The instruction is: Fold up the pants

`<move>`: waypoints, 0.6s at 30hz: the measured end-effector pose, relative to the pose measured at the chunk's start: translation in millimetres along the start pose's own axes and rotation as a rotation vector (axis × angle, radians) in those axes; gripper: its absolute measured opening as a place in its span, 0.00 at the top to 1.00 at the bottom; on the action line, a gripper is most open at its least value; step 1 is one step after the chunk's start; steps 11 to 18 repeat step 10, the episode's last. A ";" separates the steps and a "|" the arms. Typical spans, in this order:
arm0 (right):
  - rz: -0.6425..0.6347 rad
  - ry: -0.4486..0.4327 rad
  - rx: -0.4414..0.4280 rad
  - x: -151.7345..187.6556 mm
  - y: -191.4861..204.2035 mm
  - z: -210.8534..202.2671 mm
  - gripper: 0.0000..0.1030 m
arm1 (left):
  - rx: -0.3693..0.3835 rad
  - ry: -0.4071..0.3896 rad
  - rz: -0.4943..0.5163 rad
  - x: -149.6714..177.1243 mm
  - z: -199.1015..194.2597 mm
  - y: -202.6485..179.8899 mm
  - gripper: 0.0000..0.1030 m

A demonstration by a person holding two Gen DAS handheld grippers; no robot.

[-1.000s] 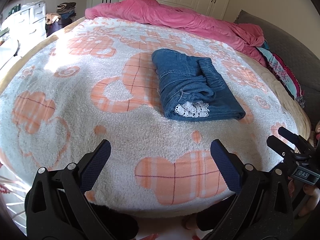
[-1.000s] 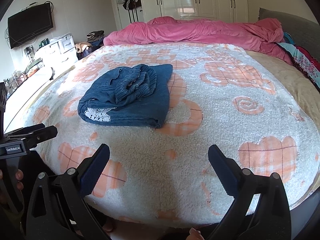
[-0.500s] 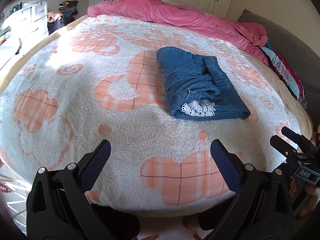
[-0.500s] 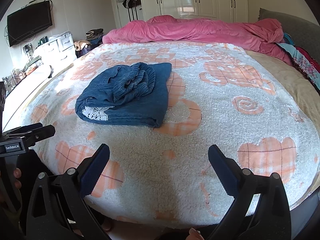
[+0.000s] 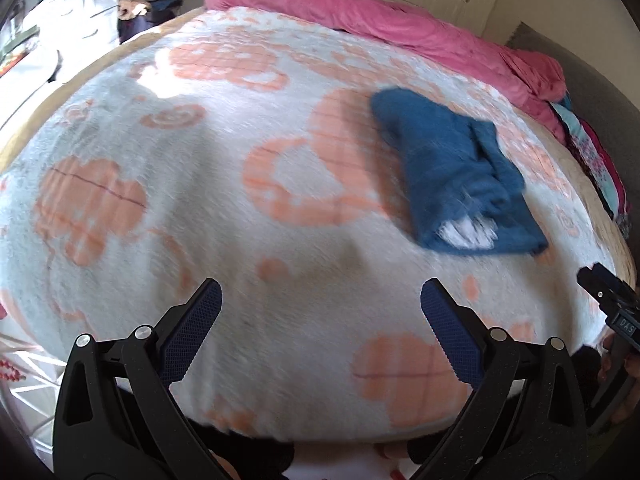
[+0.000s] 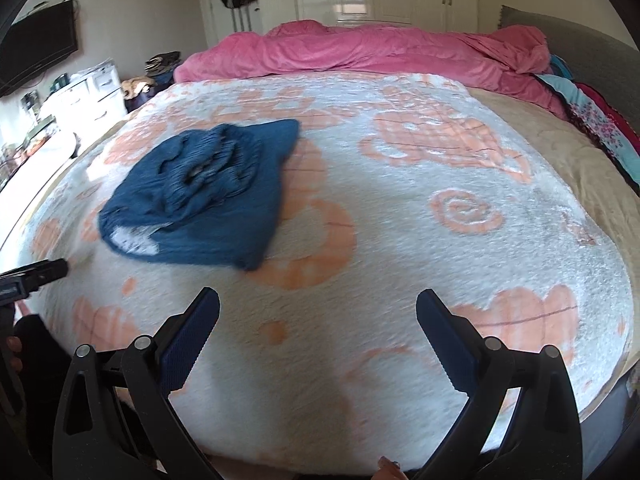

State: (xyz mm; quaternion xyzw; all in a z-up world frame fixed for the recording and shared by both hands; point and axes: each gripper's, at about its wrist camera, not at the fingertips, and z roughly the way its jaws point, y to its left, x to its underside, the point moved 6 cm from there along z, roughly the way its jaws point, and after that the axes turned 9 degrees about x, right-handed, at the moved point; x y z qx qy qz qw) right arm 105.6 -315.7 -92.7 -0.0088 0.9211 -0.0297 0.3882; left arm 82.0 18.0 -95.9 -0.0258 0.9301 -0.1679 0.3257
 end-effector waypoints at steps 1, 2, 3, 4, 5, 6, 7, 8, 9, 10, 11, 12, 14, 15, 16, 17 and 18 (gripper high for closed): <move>0.016 0.003 0.017 -4.1 -11.2 4.3 0.04 | -0.017 -0.016 -0.017 -11.3 -1.4 13.2 0.09; 0.034 0.006 0.039 -8.4 -24.1 8.9 0.04 | -0.044 -0.030 -0.035 -24.8 -1.3 28.3 0.09; 0.058 0.007 0.071 -15.9 -43.6 15.3 0.04 | -0.064 -0.039 -0.047 -36.2 0.0 40.3 0.09; 0.076 0.006 0.097 -21.6 -58.4 19.4 0.05 | -0.117 -0.038 -0.064 -54.8 6.4 65.1 0.09; 0.102 0.000 0.152 -32.1 -85.2 27.2 0.05 | -0.164 -0.034 -0.079 -66.1 10.1 82.3 0.09; 0.116 0.003 0.191 -39.6 -105.6 34.6 0.05 | -0.233 -0.037 -0.106 -84.5 16.1 108.7 0.09; 0.133 0.014 0.239 -46.8 -127.5 42.8 0.04 | -0.259 -0.043 -0.118 -96.7 20.3 124.6 0.09; 0.147 0.020 0.281 -55.2 -151.1 52.4 0.04 | -0.296 -0.053 -0.141 -112.7 26.0 145.9 0.09; 0.164 0.028 0.319 -64.5 -176.6 64.3 0.04 | -0.317 -0.059 -0.157 -123.4 30.6 160.0 0.09; 0.182 0.038 0.361 -69.7 -195.6 73.7 0.04 | -0.325 -0.050 -0.184 -138.7 42.9 181.0 0.09; 0.182 0.038 0.361 -69.7 -195.6 73.7 0.04 | -0.325 -0.050 -0.184 -138.7 42.9 181.0 0.09; 0.182 0.038 0.361 -69.7 -195.6 73.7 0.04 | -0.325 -0.050 -0.184 -138.7 42.9 181.0 0.09; 0.182 0.038 0.361 -69.7 -195.6 73.7 0.04 | -0.325 -0.050 -0.184 -138.7 42.9 181.0 0.09; 0.182 0.038 0.361 -69.7 -195.6 73.7 0.04 | -0.325 -0.050 -0.184 -138.7 42.9 181.0 0.09; 0.182 0.038 0.361 -69.7 -195.6 73.7 0.04 | -0.325 -0.050 -0.184 -138.7 42.9 181.0 0.09; 0.182 0.038 0.361 -69.7 -195.6 73.7 0.04 | -0.325 -0.050 -0.184 -138.7 42.9 181.0 0.09; 0.182 0.038 0.361 -69.7 -195.6 73.7 0.04 | -0.325 -0.050 -0.184 -138.7 42.9 181.0 0.09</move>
